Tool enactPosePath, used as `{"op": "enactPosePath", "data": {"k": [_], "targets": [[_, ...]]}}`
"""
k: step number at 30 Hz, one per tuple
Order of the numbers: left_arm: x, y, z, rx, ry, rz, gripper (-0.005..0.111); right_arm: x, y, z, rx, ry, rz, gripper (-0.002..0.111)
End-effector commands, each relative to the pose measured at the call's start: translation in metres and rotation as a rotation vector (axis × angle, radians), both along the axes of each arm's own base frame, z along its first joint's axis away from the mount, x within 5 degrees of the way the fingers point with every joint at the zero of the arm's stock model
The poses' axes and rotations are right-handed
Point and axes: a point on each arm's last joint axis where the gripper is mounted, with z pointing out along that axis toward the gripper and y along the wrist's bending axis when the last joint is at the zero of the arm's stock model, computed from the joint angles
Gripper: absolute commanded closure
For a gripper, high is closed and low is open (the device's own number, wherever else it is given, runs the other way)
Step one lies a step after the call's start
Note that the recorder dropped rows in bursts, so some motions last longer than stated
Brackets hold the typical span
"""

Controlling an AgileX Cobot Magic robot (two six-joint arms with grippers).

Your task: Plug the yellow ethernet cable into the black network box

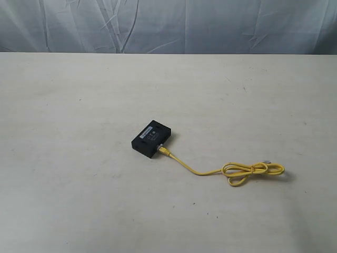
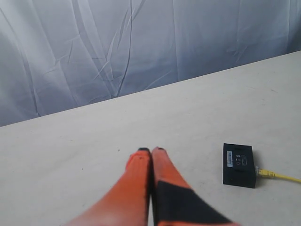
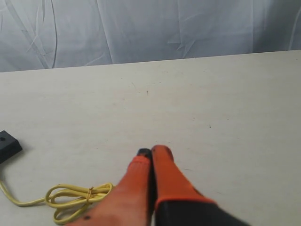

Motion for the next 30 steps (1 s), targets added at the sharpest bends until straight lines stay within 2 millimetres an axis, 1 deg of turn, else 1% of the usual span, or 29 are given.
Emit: {"op": "enactPosePath", "data": {"k": [1, 10, 11, 13, 14, 15, 17, 21, 22, 24, 30], "targets": [[-0.001, 0.0, -0.001, -0.016, 0.004, 0.001, 0.107, 0.0, 0.0, 0.0, -0.003, -0.019, -0.005, 0.108], [0.0, 0.0, -0.001, -0.019, -0.002, 0.005, 0.107, 0.0, 0.0, 0.0, -0.003, -0.019, -0.005, 0.108], [0.0, 0.0, -0.001, -0.013, -0.003, 0.006, 0.107, 0.0, 0.0, 0.0, -0.003, -0.019, -0.005, 0.108], [0.0, 0.003, -0.003, 0.07, -0.013, 0.023, 0.107, 0.0, 0.0, 0.0, -0.003, -0.019, -0.005, 0.108], [-0.002, 0.004, -0.004, 0.068, -0.009, 0.033, 0.107, 0.0, 0.0, 0.0, -0.003, -0.019, -0.005, 0.108], [-0.006, 0.006, -0.01, 0.068, 0.001, 0.065, 0.107, 0.0, 0.0, 0.0, -0.003, -0.019, -0.005, 0.108], [-0.011, 0.011, -0.028, 0.089, -0.007, 0.122, 0.107, 0.0, 0.0, 0.0, -0.003, -0.019, -0.005, 0.108], [-0.019, 0.017, -0.067, 0.135, -0.103, 0.188, 0.107, 0.0, 0.0, 0.0, -0.003, -0.017, -0.005, 0.108], [-0.019, 0.018, -0.08, 0.142, -0.092, 0.192, 0.107, 0.0, 0.0, 0.0, -0.003, -0.017, -0.005, 0.108], [-0.018, 0.018, -0.096, 0.173, -0.047, 0.188, 0.107, 0.0, 0.0, 0.0, -0.003, -0.017, -0.005, 0.108], [-0.018, 0.02, -0.094, 0.206, -0.067, 0.199, 0.107, 0.0, 0.0, 0.0, -0.003, -0.017, -0.005, 0.108]]}}
